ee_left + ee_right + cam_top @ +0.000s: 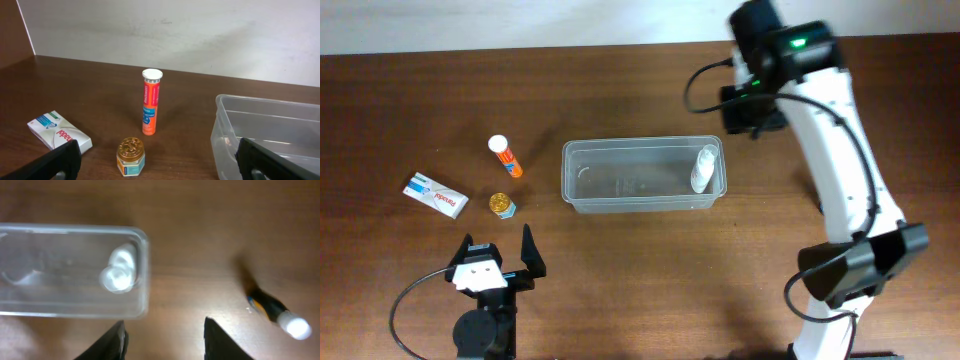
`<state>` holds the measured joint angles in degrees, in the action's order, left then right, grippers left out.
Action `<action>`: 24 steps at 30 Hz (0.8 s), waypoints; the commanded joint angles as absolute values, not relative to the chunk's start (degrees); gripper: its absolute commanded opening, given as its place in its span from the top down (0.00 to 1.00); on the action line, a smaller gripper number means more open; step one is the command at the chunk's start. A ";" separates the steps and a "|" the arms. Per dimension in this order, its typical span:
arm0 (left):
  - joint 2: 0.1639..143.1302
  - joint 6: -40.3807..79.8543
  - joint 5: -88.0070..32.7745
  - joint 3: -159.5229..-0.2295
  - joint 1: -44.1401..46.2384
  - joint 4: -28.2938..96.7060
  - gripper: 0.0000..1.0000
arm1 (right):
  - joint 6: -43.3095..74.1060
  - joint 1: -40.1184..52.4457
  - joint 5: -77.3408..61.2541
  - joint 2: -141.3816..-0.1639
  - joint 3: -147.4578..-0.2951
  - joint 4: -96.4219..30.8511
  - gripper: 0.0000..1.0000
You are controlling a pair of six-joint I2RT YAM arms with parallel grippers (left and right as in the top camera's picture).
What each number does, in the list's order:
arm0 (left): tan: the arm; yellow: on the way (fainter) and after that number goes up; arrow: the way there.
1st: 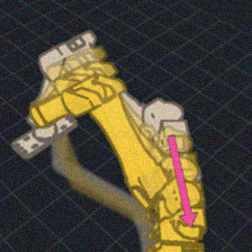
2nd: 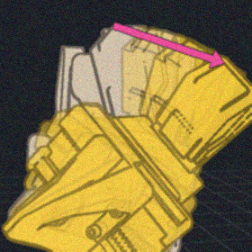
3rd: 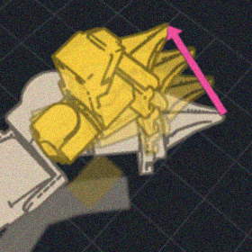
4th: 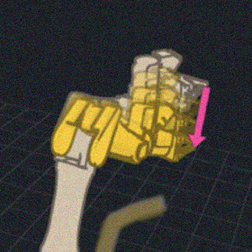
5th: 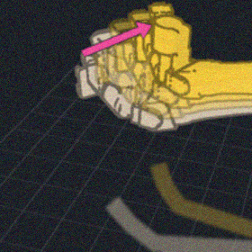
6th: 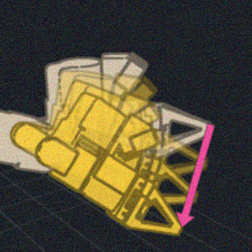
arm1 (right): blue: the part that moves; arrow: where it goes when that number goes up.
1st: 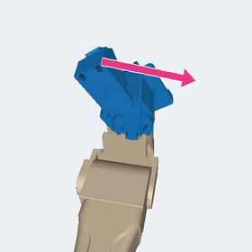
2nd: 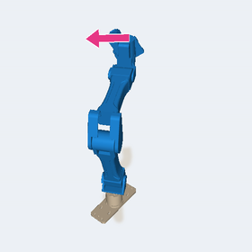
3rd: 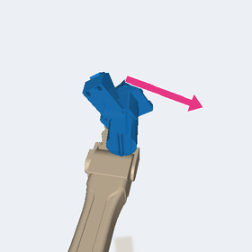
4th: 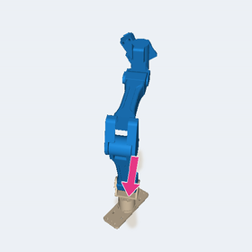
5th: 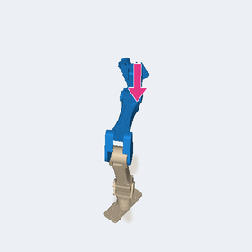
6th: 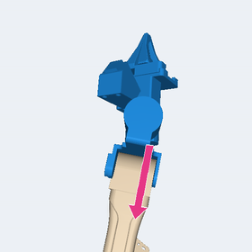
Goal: Pack container
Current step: 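Release the lotion bottle in the container and lift the right gripper, then move the right gripper to the small brown bottle and grasp it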
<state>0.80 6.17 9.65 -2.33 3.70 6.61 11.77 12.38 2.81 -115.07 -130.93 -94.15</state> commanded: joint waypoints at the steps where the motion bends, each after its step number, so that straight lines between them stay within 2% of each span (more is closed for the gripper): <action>1: 0.34 5.26 9.65 -1.76 3.42 6.48 0.01 | 11.16 7.29 3.49 -114.04 -133.51 -97.36 0.57; 7: 0.34 5.26 9.65 -1.76 3.42 6.48 0.01 | 9.30 -0.60 -3.20 -113.14 -130.37 -97.36 0.53; 15: 0.34 5.26 9.65 -1.76 3.42 6.48 0.01 | 5.89 -10.68 0.95 -104.27 -117.80 -97.34 0.53; 24: 0.34 5.26 9.65 -1.76 3.42 6.48 0.00 | 3.16 -22.81 -1.76 -98.94 -105.95 -92.09 0.53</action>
<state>0.80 6.17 9.63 -2.33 3.70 6.63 4.34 -21.34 -0.56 -99.33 -108.88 -93.62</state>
